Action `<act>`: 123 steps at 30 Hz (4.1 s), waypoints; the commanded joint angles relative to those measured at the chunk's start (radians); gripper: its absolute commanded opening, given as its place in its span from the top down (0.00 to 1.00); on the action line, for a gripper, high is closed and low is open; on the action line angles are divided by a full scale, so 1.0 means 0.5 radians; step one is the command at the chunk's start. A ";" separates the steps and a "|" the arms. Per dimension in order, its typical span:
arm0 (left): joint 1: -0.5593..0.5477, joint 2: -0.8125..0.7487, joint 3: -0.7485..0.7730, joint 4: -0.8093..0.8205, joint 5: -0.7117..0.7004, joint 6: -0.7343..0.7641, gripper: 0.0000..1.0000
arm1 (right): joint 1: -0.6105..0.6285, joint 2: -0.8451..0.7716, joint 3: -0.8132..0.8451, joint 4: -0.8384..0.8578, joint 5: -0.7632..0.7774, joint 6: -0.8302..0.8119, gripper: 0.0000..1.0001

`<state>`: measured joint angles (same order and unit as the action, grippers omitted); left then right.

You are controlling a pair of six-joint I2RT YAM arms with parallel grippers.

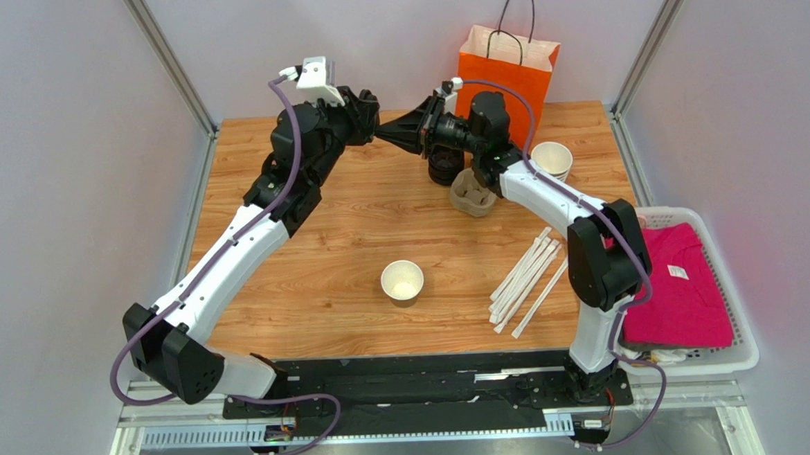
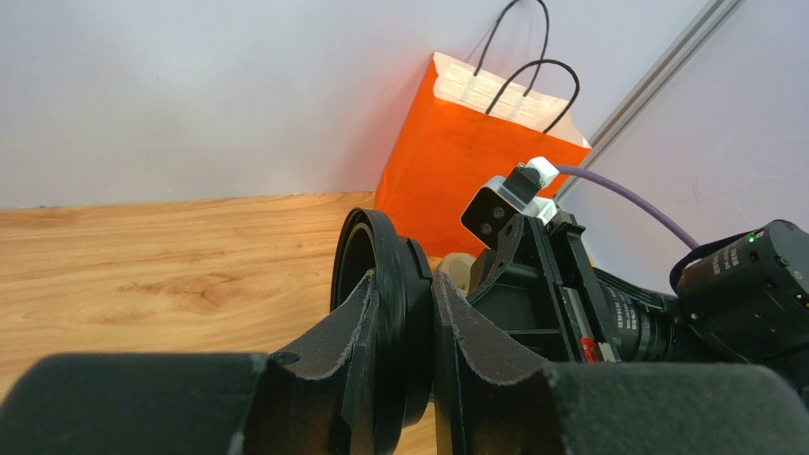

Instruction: Pack the takeout coffee

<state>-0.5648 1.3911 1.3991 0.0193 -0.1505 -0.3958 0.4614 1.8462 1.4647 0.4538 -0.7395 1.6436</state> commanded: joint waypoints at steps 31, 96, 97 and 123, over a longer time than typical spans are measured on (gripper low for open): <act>0.626 -0.941 -0.433 -1.032 1.071 0.285 0.04 | -0.095 -0.235 0.828 -2.627 0.055 -2.891 1.00; 0.939 -1.457 -1.773 -0.861 1.657 -0.693 0.01 | 0.995 0.465 1.258 -3.669 1.375 -4.063 1.00; 0.939 -1.454 -1.767 -0.858 1.657 -0.690 0.01 | 0.995 0.462 1.255 -3.672 1.372 -4.063 1.00; 0.939 -1.414 -1.783 -0.848 1.632 -0.678 0.01 | 0.912 0.563 1.249 -3.678 1.433 -4.128 1.00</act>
<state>-0.1013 0.6815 0.5110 -0.4400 0.6605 -0.7315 0.9245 2.1139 2.0602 -1.3495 -0.0528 -0.3954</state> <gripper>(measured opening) 0.991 0.014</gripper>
